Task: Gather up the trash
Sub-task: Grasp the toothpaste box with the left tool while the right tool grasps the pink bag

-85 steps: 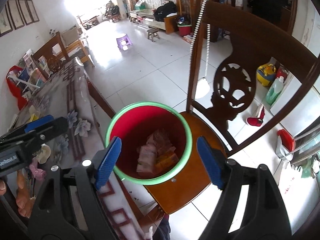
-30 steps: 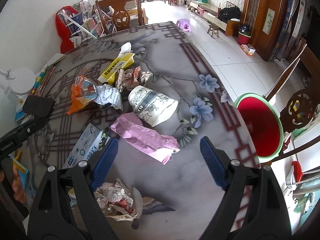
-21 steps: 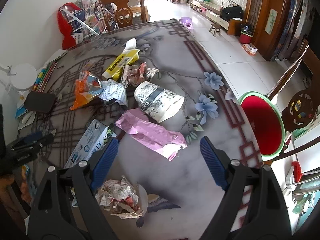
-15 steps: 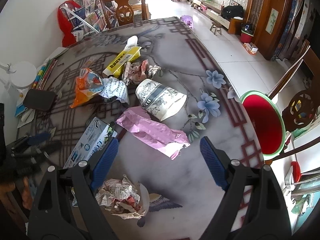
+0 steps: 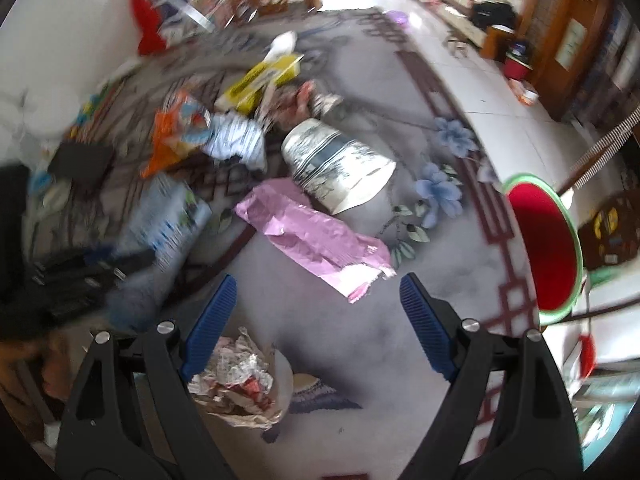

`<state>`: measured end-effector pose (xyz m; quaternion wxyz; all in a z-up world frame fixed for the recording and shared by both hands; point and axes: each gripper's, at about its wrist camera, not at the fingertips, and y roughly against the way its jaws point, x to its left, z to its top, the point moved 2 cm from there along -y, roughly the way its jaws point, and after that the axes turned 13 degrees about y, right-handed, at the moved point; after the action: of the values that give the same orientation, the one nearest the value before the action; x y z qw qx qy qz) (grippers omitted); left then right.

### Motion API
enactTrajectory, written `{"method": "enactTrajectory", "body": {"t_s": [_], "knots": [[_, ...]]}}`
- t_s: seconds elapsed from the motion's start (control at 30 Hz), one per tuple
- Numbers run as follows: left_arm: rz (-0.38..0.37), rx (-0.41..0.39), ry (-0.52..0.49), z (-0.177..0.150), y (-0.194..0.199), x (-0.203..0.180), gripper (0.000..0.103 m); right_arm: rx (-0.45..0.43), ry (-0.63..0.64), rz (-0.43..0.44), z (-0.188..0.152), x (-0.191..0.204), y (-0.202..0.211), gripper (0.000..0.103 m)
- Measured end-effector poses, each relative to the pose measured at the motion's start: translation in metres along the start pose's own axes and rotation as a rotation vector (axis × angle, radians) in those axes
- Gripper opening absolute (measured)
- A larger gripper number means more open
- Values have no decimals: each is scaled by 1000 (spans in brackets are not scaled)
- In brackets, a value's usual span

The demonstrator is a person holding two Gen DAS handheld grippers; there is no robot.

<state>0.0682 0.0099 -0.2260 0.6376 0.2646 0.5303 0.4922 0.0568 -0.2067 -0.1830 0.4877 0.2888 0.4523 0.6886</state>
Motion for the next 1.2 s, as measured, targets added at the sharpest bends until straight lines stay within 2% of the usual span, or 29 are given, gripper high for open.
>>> {"method": "enactTrajectory", "body": {"t_s": [0.1,0.27,0.33,0.4,0.43,0.5,0.53,0.63,0.7,0.8,1.0,1.03,1.1,1.17,1.2], "knots": [[18,-18,-6,1,9,5,38,29,64,10,12,0,-15,82],[55,-19,43,0,9,25,39,57,73,47,30,-5,-37,82],[68,-13,56,-1,9,31,40,84,73,84,30,-3,-48,74],[78,-14,71,-3,9,36,41,115,79,104,26,2,-55,51],[80,-19,76,-2,10,37,41,132,84,122,24,6,-58,50],[82,-36,86,-1,15,39,50,146,89,146,19,12,-59,41],[78,-42,87,0,16,39,50,145,89,149,19,14,-59,41],[74,-51,77,1,17,37,54,125,90,166,21,18,-53,41],[78,-46,64,2,15,35,55,111,99,152,23,20,-49,56],[81,-33,64,2,10,35,55,98,112,130,26,20,-47,68],[76,-18,74,-3,8,34,54,129,102,144,21,24,-61,67],[75,-17,76,-3,7,34,53,131,107,150,20,26,-62,65],[80,-15,80,-4,6,34,39,137,114,162,16,30,-63,30],[84,-29,94,-4,8,36,38,137,96,176,14,32,-63,17],[82,-44,99,-3,11,36,38,123,81,183,14,32,-59,15]]}}
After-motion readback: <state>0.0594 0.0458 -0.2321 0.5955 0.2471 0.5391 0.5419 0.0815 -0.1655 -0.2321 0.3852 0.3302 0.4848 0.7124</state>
